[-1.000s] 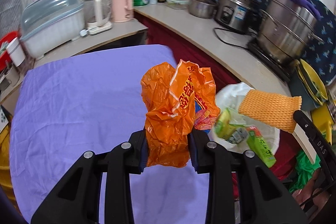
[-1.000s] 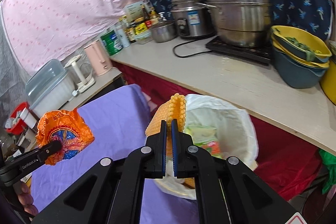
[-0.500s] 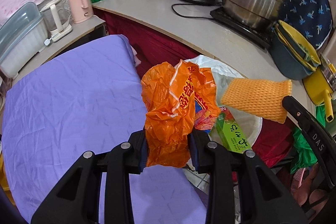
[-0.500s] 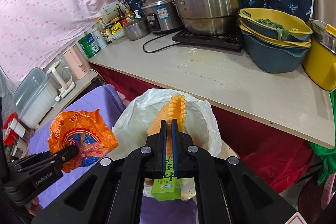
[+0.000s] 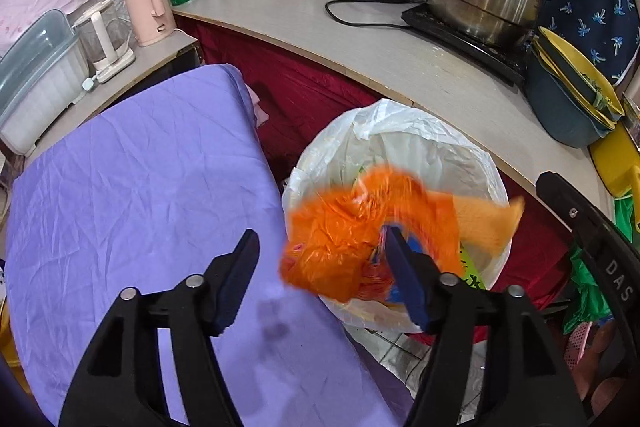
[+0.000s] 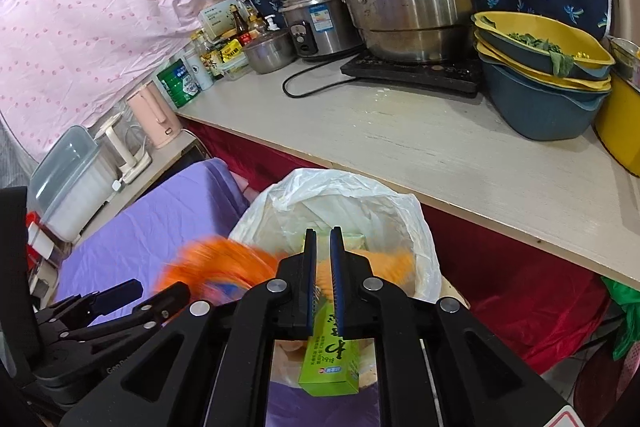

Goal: Collect trash
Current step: 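Open both grippers to drop the bag and foam net into the bin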

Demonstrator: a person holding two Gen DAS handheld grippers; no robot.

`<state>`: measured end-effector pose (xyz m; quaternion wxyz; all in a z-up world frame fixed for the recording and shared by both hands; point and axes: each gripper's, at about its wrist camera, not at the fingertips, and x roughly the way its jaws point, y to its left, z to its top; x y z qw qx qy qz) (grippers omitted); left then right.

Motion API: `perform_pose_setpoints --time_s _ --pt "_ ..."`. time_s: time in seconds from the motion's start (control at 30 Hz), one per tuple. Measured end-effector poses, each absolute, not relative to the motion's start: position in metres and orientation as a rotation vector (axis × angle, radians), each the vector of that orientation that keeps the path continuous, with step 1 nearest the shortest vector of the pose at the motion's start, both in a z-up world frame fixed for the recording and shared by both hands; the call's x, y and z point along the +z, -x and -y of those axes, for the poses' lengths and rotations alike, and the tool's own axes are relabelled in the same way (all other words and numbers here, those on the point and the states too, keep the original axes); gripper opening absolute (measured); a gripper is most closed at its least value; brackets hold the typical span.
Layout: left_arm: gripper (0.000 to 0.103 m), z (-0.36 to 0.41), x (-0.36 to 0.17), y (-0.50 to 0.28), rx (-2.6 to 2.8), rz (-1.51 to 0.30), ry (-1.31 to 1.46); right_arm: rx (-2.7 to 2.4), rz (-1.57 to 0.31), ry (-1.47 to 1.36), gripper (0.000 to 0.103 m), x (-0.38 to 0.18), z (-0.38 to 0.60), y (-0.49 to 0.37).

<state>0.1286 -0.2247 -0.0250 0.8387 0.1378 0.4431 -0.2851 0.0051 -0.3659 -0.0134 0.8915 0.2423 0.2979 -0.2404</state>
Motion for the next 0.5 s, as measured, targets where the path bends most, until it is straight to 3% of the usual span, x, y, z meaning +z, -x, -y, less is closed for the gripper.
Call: perform_pose_setpoints --time_s 0.1,0.5 --pt "0.067 0.222 -0.024 -0.132 -0.592 -0.942 -0.280 -0.494 -0.607 -0.511 0.017 -0.010 0.364 0.000" --pt "0.068 0.187 -0.027 -0.132 -0.543 -0.950 -0.236 -0.480 -0.723 -0.508 0.015 -0.052 0.332 0.047"
